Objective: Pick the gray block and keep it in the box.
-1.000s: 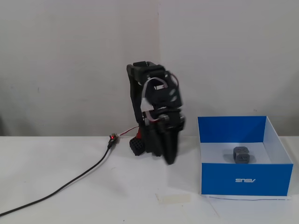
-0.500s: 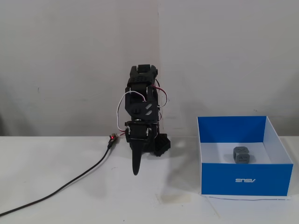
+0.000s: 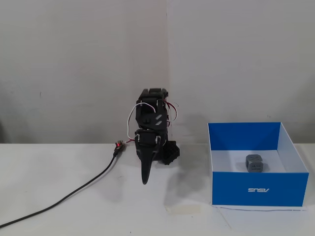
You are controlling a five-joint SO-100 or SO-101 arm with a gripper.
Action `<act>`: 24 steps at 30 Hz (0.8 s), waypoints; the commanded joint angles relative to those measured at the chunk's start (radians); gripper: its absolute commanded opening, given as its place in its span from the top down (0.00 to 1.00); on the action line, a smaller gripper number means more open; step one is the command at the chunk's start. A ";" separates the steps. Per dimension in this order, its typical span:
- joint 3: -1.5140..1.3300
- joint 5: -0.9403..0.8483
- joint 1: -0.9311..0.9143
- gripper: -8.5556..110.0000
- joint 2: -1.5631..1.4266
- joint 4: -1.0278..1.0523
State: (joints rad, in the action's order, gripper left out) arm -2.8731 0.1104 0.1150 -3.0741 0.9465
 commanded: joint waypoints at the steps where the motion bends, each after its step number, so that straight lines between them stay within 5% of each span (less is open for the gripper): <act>1: -0.023 -0.031 0.015 0.93 -0.160 0.069; 5: -0.103 -0.060 0.028 0.93 -0.357 0.163; 24: -0.163 -0.046 -0.017 0.93 -0.354 0.184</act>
State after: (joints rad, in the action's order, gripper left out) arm -3.0281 0.0568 0.1120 -3.3119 1.1213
